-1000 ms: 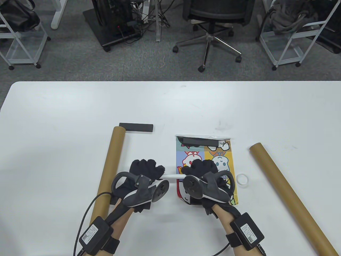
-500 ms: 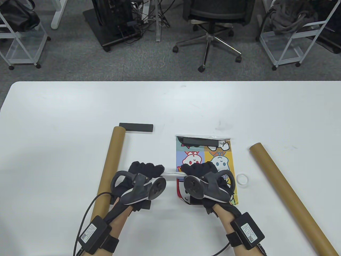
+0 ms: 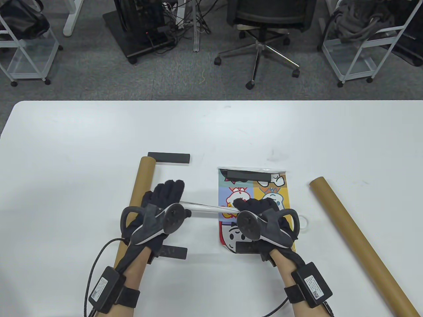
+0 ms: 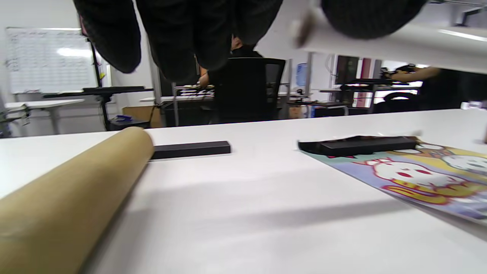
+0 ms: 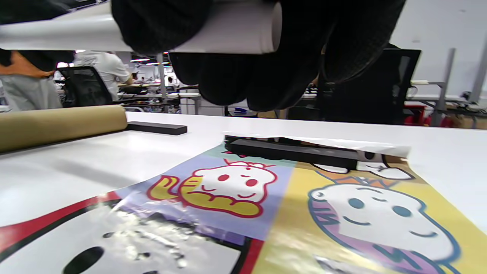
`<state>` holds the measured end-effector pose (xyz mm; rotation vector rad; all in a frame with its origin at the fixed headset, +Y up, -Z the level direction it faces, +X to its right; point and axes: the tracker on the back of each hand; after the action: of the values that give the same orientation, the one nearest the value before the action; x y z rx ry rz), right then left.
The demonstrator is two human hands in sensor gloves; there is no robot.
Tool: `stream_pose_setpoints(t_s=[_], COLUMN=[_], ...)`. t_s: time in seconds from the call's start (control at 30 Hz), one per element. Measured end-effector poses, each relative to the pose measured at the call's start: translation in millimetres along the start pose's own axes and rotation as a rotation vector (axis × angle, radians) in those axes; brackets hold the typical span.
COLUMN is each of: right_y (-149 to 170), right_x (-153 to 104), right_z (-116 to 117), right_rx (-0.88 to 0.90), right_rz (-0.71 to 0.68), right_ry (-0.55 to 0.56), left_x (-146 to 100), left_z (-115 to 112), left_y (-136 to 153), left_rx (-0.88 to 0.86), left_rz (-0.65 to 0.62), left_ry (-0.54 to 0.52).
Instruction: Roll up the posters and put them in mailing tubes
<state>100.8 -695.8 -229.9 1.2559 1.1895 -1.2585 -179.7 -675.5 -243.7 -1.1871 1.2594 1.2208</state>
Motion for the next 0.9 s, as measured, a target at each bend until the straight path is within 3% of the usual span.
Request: stream_pose_setpoints(t_s=[0.2, 0.4, 0.47, 0.9], right_y=[22.9, 29.1, 27.2, 26.0], right_x=[7.8, 10.5, 10.2, 9.4], right_z=[0.8, 1.5, 1.7, 1.0], right_rx=[0.029, 0.060, 0.055, 0.063], right_rz=[0.073, 0.091, 0.084, 0.075], right_ry=[-0.014, -0.030, -0.028, -0.027], left_x=[12.9, 21.6, 24.0, 32.3], left_z=[-2.1, -15.1, -20.8, -55.6], left_y=[37.3, 56.4, 59.7, 66.9], left_rx=[-0.111, -0.061, -0.054, 0.081], left_rz=[0.153, 0.357, 0.384, 0.525], left_ry=[0.136, 0.342, 0.412, 0.612])
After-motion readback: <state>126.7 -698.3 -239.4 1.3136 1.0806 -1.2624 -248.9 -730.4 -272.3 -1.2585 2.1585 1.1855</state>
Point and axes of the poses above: the tracker on the back of each hand, its own y axis roughly to the little-finger side, its own x axis roughly from the wrist to the fingertips, z = x × y, and after that the axes turned 15 degrees about z, right-handed
